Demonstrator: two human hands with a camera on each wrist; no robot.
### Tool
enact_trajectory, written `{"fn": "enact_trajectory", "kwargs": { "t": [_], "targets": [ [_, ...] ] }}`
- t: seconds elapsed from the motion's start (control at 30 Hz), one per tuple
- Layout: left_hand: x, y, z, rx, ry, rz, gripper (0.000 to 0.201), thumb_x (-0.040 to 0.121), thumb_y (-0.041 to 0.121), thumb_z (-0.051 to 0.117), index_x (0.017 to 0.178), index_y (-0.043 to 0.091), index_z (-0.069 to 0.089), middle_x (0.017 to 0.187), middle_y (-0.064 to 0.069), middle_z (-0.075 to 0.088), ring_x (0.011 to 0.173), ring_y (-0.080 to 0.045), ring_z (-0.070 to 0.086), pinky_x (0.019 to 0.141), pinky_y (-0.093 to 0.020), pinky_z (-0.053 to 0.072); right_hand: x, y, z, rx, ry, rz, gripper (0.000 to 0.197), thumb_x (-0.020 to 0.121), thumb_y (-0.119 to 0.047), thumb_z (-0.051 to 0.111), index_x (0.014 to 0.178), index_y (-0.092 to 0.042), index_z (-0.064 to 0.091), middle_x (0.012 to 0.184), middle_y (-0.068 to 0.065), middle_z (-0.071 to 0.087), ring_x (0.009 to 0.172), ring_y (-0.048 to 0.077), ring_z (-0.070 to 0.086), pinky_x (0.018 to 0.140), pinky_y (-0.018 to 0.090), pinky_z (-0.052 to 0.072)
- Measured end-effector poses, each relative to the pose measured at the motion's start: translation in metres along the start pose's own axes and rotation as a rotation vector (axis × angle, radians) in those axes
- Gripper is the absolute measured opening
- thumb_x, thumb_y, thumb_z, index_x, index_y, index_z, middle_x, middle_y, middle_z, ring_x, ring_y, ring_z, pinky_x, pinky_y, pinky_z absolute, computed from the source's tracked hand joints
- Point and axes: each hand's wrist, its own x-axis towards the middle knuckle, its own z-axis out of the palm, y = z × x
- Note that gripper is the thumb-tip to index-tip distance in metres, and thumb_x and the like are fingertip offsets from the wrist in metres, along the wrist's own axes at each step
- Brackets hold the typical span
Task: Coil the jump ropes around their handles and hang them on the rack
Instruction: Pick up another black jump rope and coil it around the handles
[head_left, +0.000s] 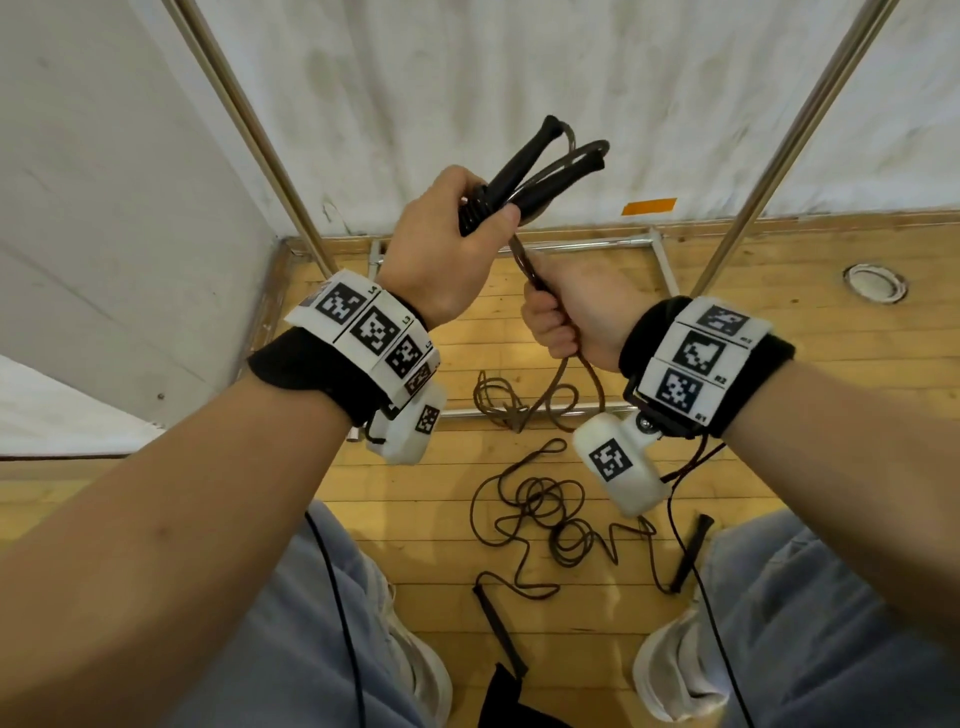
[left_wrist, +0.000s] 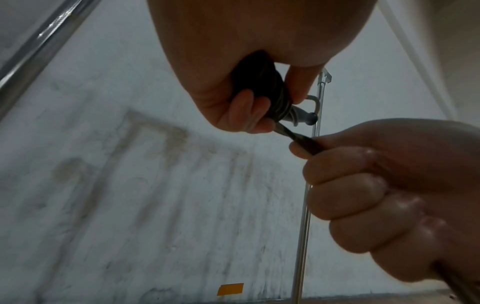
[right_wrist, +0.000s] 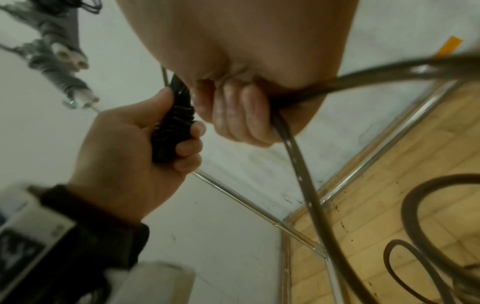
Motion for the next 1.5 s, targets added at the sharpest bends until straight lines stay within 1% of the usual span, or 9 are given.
{"fn": "enact_trajectory", "kwargs": {
  "t": [0.2, 0.37, 0.5, 0.63, 0.77, 0.93, 1.07, 1.13, 1.5],
  "targets": [
    [0.004, 0.005, -0.002, 0.014, 0.028, -0.051, 0.026, 0.094, 0.035, 0.053, 0.103, 0.011, 0.055, 0.092, -0.012, 0.066, 0.084, -0.028, 0.061, 0.075, -0.043, 0.05, 0.002, 0.0, -0.003, -0.698, 0.439, -0.493, 0.017, 0.096, -0.031, 0.048, 0.094, -0.016, 0.057, 0.071, -0.015, 0.047, 0.062, 0.001, 0.043, 0.056, 0.014, 0.032],
    [-0.001, 0.014, 0.001, -0.017, -0.004, -0.01, 0.022, 0.093, 0.037, 0.055, 0.095, 0.016, 0.051, 0.084, -0.003, 0.062, 0.071, -0.013, 0.053, 0.06, -0.02, 0.042, 0.01, -0.009, -0.023, -1.096, 0.644, -0.464, 0.027, 0.098, -0.03, 0.043, 0.096, -0.018, 0.067, 0.082, 0.0, 0.05, 0.079, 0.019, 0.05, 0.069, 0.028, 0.035],
    [-0.005, 0.021, 0.004, -0.083, -0.056, 0.015, 0.019, 0.093, 0.033, 0.057, 0.092, 0.015, 0.05, 0.08, -0.003, 0.061, 0.065, -0.011, 0.051, 0.056, -0.02, 0.04, 0.015, -0.009, -0.014, -0.688, 0.548, -0.391, 0.015, 0.092, -0.021, 0.055, 0.093, -0.016, 0.069, 0.068, -0.006, 0.056, 0.06, 0.006, 0.05, 0.058, 0.022, 0.038],
    [-0.002, 0.026, -0.001, -0.29, -0.04, -0.012, 0.017, 0.091, 0.03, 0.057, 0.087, 0.015, 0.049, 0.068, 0.0, 0.056, 0.053, -0.009, 0.046, 0.053, -0.024, 0.035, 0.013, -0.017, -0.005, -0.364, 0.388, -0.455, 0.012, 0.085, -0.021, 0.065, 0.088, -0.011, 0.071, 0.085, 0.011, 0.069, 0.074, 0.021, 0.06, 0.077, 0.035, 0.05],
    [-0.002, 0.025, -0.006, -0.312, -0.037, -0.019, 0.014, 0.09, 0.028, 0.056, 0.084, 0.016, 0.05, 0.062, 0.002, 0.058, 0.045, -0.006, 0.048, 0.049, -0.021, 0.036, 0.015, -0.01, 0.0, -0.193, 0.03, -0.268, 0.013, 0.094, -0.024, 0.056, 0.09, -0.017, 0.066, 0.093, 0.001, 0.069, 0.093, 0.021, 0.063, 0.083, 0.036, 0.049],
    [0.005, 0.013, -0.015, -0.154, 0.079, 0.008, 0.017, 0.093, 0.028, 0.056, 0.098, 0.015, 0.048, 0.078, 0.002, 0.06, 0.06, -0.003, 0.056, 0.058, -0.021, 0.043, 0.015, -0.007, 0.002, -0.446, 0.112, -0.331, 0.02, 0.101, -0.033, 0.038, 0.096, -0.02, 0.052, 0.072, -0.003, 0.069, 0.055, 0.0, 0.053, 0.054, 0.014, 0.036],
    [0.011, 0.004, -0.024, 0.048, 0.135, 0.056, 0.023, 0.092, 0.029, 0.057, 0.106, 0.016, 0.043, 0.08, 0.016, 0.052, 0.066, 0.008, 0.054, 0.058, -0.008, 0.04, 0.013, -0.001, -0.001, -0.593, 0.236, -0.432, 0.024, 0.1, -0.032, 0.038, 0.079, -0.023, 0.047, 0.059, -0.005, 0.058, 0.055, 0.009, 0.055, 0.06, 0.024, 0.042],
    [0.014, -0.003, -0.028, 0.139, 0.125, 0.03, 0.028, 0.092, 0.029, 0.057, 0.112, 0.015, 0.044, 0.083, 0.016, 0.052, 0.07, 0.0, 0.055, 0.063, -0.017, 0.042, 0.01, -0.001, -0.001, -0.54, 0.247, -0.461, 0.028, 0.1, -0.028, 0.039, 0.075, -0.021, 0.051, 0.056, -0.004, 0.048, 0.053, 0.014, 0.05, 0.059, 0.03, 0.047],
    [0.012, -0.028, -0.015, 0.624, -0.221, -0.078, 0.032, 0.093, 0.034, 0.057, 0.117, 0.016, 0.045, 0.094, 0.0, 0.052, 0.082, -0.023, 0.053, 0.071, -0.035, 0.043, -0.004, -0.007, 0.002, -0.829, 0.268, -0.54, 0.036, 0.098, -0.033, 0.043, 0.067, -0.018, 0.056, 0.053, -0.009, 0.042, 0.047, 0.003, 0.04, 0.048, 0.01, 0.032]
  ]
}}
